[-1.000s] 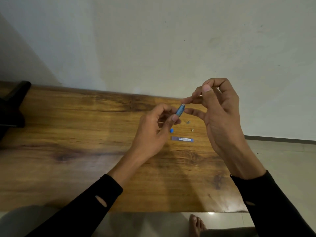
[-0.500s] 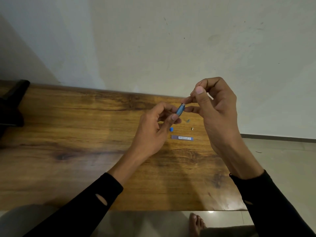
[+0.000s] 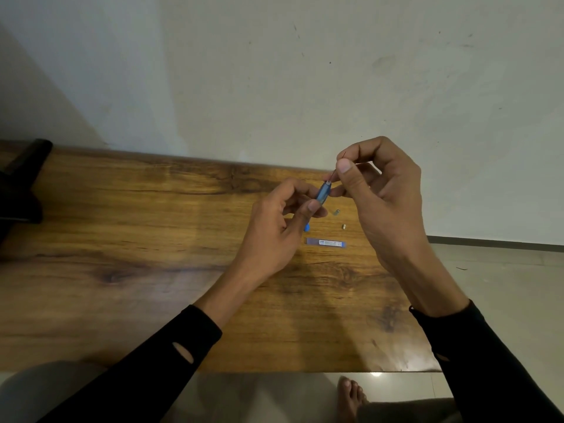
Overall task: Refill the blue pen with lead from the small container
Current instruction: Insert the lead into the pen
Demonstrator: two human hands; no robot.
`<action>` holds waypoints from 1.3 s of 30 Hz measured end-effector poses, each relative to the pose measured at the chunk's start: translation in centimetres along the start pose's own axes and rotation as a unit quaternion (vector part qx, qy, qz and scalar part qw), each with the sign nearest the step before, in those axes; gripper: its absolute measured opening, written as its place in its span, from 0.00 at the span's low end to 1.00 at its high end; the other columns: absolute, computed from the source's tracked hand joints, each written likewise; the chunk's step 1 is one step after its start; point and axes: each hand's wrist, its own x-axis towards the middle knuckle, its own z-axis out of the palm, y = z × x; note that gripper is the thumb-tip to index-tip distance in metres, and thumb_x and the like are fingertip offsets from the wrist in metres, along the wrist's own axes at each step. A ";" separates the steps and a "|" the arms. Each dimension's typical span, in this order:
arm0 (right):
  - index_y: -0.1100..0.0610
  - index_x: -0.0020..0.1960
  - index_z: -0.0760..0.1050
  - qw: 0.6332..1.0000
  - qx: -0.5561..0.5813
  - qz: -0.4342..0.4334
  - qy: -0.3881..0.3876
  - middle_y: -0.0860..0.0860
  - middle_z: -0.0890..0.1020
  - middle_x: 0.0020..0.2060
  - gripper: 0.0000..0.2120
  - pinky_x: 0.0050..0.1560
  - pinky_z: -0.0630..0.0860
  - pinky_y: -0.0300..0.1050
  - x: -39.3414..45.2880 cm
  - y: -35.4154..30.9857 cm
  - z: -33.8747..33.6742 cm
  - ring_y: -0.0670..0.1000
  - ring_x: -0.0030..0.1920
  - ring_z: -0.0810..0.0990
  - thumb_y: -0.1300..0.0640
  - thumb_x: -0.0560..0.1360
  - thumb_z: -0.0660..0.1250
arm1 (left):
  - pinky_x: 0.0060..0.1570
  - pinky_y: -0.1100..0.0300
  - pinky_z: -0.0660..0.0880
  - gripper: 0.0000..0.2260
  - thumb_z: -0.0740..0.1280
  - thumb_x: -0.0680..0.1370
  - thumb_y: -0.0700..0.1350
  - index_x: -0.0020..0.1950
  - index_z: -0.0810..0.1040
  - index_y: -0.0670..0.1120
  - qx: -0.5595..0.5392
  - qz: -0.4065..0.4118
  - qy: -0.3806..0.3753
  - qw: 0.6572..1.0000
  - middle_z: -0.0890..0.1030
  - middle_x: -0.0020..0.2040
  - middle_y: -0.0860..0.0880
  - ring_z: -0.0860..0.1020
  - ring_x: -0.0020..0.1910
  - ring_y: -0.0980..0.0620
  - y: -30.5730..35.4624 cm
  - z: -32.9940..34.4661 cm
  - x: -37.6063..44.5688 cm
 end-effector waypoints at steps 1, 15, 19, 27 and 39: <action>0.60 0.54 0.78 1.000 0.001 -0.001 0.000 0.52 0.82 0.47 0.01 0.45 0.83 0.43 0.0 0.0 0.0 0.56 0.48 0.87 0.63 0.84 0.69 | 0.49 0.48 0.87 0.03 0.69 0.86 0.41 0.59 0.80 0.47 -0.001 0.000 0.000 1.000 0.88 0.49 0.53 0.89 0.52 0.57 0.0 0.0 0.0; 0.60 0.58 0.79 0.999 0.031 0.006 0.007 0.54 0.83 0.50 0.08 0.45 0.85 0.48 0.2 0.3 -0.6 0.58 0.49 0.89 0.55 0.85 0.66 | 0.49 0.49 0.87 0.05 0.68 0.87 0.41 0.60 0.80 0.41 -0.024 -0.001 0.006 1.000 0.88 0.49 0.53 0.89 0.52 0.56 0.1 0.0 0.1; 0.55 0.54 0.79 0.990 -0.134 0.021 0.031 0.51 0.84 0.46 0.02 0.40 0.84 0.48 1.6 2.7 -4.3 0.53 0.41 0.87 0.57 0.82 0.70 | 0.47 0.53 0.86 0.06 0.68 0.86 0.41 0.60 0.80 0.40 -0.029 -0.004 0.010 1.000 0.89 0.49 0.52 0.89 0.53 0.55 0.1 -0.1 0.2; 0.50 0.48 0.83 0.860 -0.476 0.091 -0.161 0.43 0.81 0.40 0.05 0.38 0.65 0.32 -0.2 8.5 -4.8 0.37 0.37 0.75 0.58 0.77 0.78 | 0.50 0.45 0.87 0.04 0.68 0.86 0.45 0.57 0.79 0.54 -0.033 -0.001 0.012 0.999 0.90 0.49 0.50 0.89 0.54 0.54 0.0 -0.3 0.3; 0.54 0.47 0.79 0.832 -0.525 0.060 -0.171 0.51 0.84 0.45 0.05 0.40 0.71 0.47 -0.7 6.8 -3.1 0.52 0.43 0.80 0.58 0.81 0.73 | 0.51 0.41 0.87 0.03 0.69 0.86 0.44 0.59 0.80 0.48 -0.040 0.001 0.010 0.999 0.90 0.48 0.51 0.89 0.53 0.52 -0.1 -0.2 0.2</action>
